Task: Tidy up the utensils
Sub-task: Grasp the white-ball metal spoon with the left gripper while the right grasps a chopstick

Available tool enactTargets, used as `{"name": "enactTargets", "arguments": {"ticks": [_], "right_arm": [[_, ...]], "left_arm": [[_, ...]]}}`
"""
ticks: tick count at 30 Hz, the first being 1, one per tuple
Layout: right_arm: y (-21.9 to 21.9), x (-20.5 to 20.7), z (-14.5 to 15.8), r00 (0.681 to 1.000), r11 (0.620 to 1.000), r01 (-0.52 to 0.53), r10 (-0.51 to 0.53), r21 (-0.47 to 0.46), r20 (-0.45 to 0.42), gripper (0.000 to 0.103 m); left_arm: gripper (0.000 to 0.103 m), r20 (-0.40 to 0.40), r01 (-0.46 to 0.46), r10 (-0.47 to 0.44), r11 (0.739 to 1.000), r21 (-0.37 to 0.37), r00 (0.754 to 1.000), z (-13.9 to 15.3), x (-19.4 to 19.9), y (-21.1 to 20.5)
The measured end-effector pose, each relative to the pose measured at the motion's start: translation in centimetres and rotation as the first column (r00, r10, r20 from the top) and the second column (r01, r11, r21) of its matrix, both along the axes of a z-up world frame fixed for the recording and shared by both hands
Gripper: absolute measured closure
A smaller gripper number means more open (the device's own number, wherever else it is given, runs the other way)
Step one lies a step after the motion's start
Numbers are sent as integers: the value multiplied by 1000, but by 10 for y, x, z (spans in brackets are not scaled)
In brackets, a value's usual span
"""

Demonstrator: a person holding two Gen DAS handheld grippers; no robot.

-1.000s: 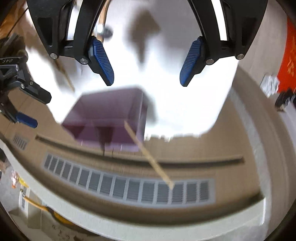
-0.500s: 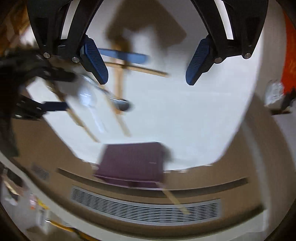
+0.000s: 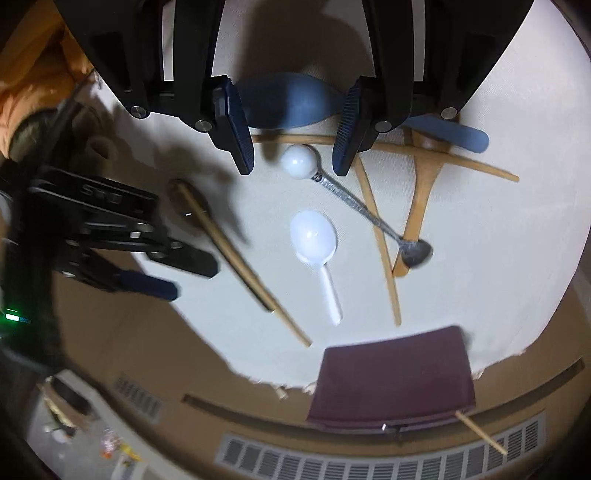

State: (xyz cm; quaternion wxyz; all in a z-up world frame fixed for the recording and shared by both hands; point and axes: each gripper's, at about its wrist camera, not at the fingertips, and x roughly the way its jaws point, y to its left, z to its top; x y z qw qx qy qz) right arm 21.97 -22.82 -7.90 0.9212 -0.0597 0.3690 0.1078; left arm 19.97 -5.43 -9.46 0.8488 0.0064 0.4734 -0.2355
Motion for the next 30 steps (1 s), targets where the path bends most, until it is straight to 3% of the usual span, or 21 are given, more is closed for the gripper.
{"name": "enactTargets", "arguments": {"ticks": [8,9,10,13,19,25,30], "right_arm": [[-12,-5,-7,1000,999,21,-21,50,8,32],[-12,-5,-7,1000,998,23,-24,50,10,32],[-13,-6,-7,1000,998,26,-27,50,14,32],[-14,-8,-7,999,998,34,-35,52,19,28],[-12,-10,-10,999,998,38,-39,43,18,28],[-6,-12,-9,1000,999,27,-28,44,13,28],[2,-12,-2,1000,1000,0,-1,21,24,28]], "left_arm": [[59,-4,-95,95,994,48,995,-9,5,-10],[63,7,-94,94,994,60,996,-9,3,-11],[75,12,-87,86,994,67,996,-8,1,-11],[80,20,-72,71,996,53,997,-2,-4,-7],[80,185,-114,105,993,41,977,40,-23,20],[80,309,-208,199,978,-3,930,73,-26,53],[80,343,-231,226,973,-28,911,81,-21,67]]}}
